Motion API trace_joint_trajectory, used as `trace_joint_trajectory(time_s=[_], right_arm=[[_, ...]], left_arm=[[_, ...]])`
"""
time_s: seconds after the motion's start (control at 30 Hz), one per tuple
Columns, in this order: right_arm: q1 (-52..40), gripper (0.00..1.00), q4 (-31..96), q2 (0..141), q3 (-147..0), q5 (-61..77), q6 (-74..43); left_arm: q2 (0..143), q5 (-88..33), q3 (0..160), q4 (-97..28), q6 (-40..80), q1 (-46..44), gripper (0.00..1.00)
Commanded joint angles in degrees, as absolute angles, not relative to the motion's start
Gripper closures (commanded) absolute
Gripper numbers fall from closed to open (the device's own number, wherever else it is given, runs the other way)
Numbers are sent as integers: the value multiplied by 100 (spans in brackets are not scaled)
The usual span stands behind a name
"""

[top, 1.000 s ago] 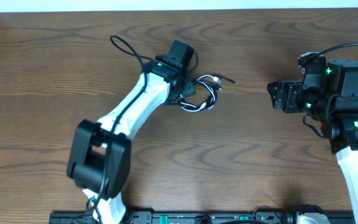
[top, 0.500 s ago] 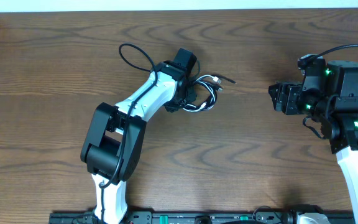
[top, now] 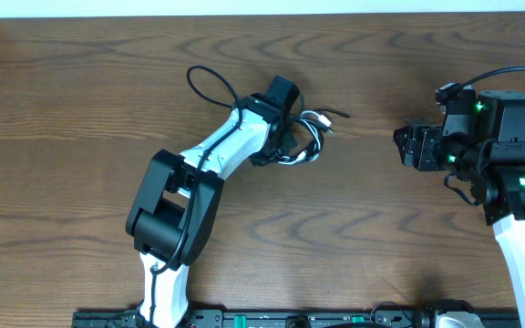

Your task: Untangle cables

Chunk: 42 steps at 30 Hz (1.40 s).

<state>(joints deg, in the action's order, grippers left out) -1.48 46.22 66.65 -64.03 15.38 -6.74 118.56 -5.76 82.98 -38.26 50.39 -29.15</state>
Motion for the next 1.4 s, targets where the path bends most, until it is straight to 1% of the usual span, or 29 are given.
trace_joint_trajectory(time_s=[0.0, 0.13, 0.23, 0.4, 0.6, 0.7, 0.87, 0.93, 1.03, 1.1, 1.13, 1.2, 1.27, 1.37], right_arm=[[-193, 29, 4615, 6676, -6490, 1494, -620], [-193, 29, 4595, 6705, -6490, 1496, -770], [-193, 30, 4565, 6823, -6490, 1568, -943], [-193, 30, 4416, 7244, -6490, 2449, -939], [-198, 31, 4119, 7848, -6490, 3706, -794], [-200, 31, 4132, 8154, -6490, 3924, -718], [-427, 34, 4047, 8744, -6490, 3957, -609], [-521, 36, 3986, 8919, -6490, 3957, -611], [-615, 36, 3835, 9122, -6490, 3959, -615], [-650, 36, 3795, 9181, -6490, 3955, -615], [-655, 36, 3793, 9198, -6490, 3935, -615], [-652, 35, 3793, 9198, -6490, 3850, -615], [-652, 35, 3795, 9198, -6490, 3739, -617], [-655, 35, 3791, 9198, -6490, 3673, -617]], left_arm=[[11977, -515, 8359, -3826, 4825, -2921, 93], [11662, -561, 8361, -3824, 4440, -2921, 93], [11246, -810, 8361, -3822, 4237, -2923, 93], [10678, -1857, 8361, -3625, 4025, -2917, 93], [10586, -3275, 8361, -3229, 3271, -2893, 93], [10586, -3651, 8361, -3199, 3253, -2773, 92], [10586, -3706, 8361, -3201, 3282, -2593, 93], [10589, -3603, 8359, -3208, 3280, -2593, 93], [10610, -3162, 8359, -3347, 3282, -2661, 92], [10637, -2805, 8359, -3509, 3282, -2742, 84], [10661, -2456, 8359, -3680, 3282, -2803, 76], [10689, -1931, 8357, -3920, 3282, -2893, 64], [10707, -1594, 8346, -4049, 3282, -2950, 57], [10707, -1505, 8261, -4045, 3282, -2967, 56]])
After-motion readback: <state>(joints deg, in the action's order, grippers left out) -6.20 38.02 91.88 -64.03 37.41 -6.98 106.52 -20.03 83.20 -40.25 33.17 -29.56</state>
